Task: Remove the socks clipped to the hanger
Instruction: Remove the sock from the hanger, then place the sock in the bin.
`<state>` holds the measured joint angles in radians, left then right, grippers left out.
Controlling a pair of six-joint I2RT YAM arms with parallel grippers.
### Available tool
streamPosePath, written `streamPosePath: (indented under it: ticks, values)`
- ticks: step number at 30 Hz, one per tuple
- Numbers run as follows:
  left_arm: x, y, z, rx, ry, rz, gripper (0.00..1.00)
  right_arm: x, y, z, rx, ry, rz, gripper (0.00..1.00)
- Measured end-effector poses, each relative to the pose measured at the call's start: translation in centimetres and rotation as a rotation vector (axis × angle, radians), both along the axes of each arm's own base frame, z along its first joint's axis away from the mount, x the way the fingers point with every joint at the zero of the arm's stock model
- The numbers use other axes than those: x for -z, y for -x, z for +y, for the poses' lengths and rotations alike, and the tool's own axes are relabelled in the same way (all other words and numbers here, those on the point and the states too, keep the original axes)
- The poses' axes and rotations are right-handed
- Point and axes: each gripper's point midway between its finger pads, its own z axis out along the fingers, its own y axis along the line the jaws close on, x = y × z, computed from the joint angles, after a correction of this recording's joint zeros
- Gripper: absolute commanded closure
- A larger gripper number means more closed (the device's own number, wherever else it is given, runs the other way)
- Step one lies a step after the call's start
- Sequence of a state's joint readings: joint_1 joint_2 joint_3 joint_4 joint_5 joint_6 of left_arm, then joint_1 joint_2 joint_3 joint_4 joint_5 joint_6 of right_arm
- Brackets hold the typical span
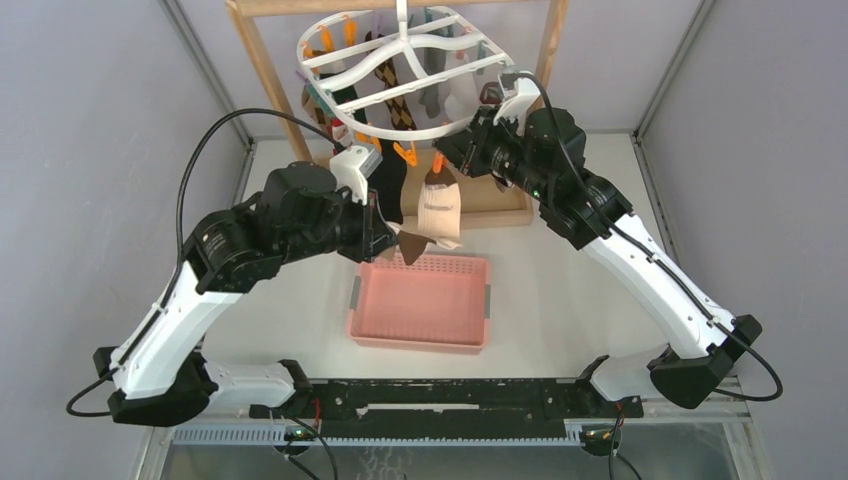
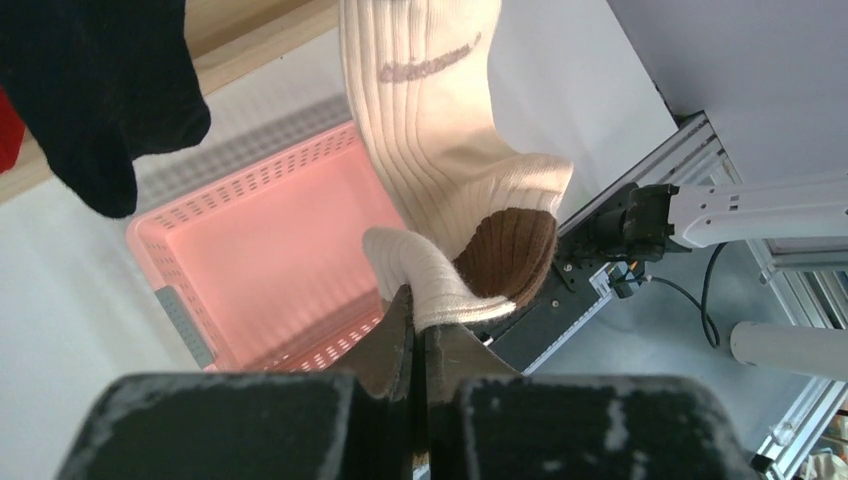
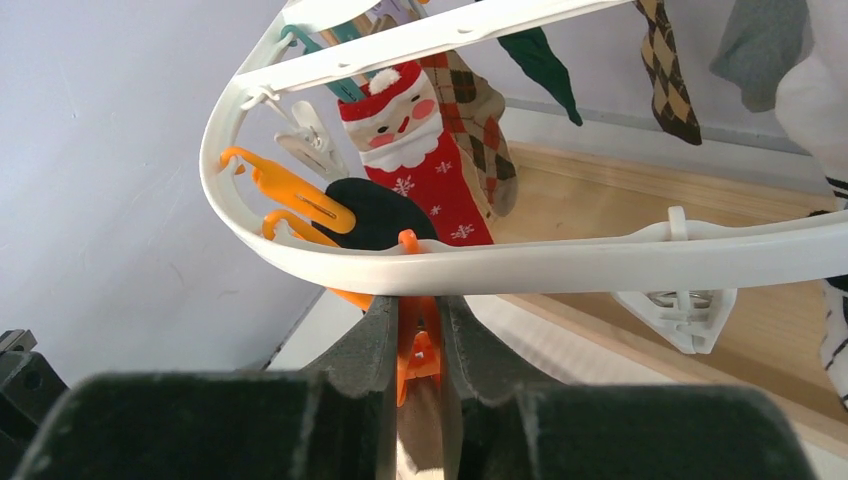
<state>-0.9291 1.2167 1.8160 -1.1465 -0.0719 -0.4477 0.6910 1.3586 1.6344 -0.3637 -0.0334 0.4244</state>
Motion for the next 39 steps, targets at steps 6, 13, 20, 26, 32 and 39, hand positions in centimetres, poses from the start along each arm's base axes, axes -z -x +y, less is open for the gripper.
streamPosePath:
  ticks: [6, 13, 20, 26, 32, 39]
  values:
    - [1.2, 1.0, 1.3, -0.019, -0.012, 0.034, 0.96, 0.1, -0.1, -0.1, 0.000, 0.002, 0.002, 0.95]
    - [2.2, 1.3, 2.0, -0.043, -0.022, 0.055, 0.96, 0.2, -0.2, -0.3, -0.002, 0.006, 0.003, 0.91]
    - [2.3, 0.7, 1.4, -0.049, -0.023, 0.052, 0.96, 0.2, -0.1, -0.4, -0.006, 0.006, 0.004, 0.62]
    - [2.6, 0.0, 0.5, -0.049, -0.029, 0.055, 0.96, 0.8, 0.1, -1.1, 0.004, 0.018, 0.015, 0.47]
    - [2.7, -0.3, 0.1, -0.048, -0.027, 0.054, 0.96, 1.9, 0.8, -1.7, 0.005, 0.036, 0.039, 0.34]
    - [2.6, -0.5, -0.3, -0.048, -0.022, 0.050, 0.95, 2.6, 2.3, -2.9, 0.005, 0.042, 0.053, 0.24]
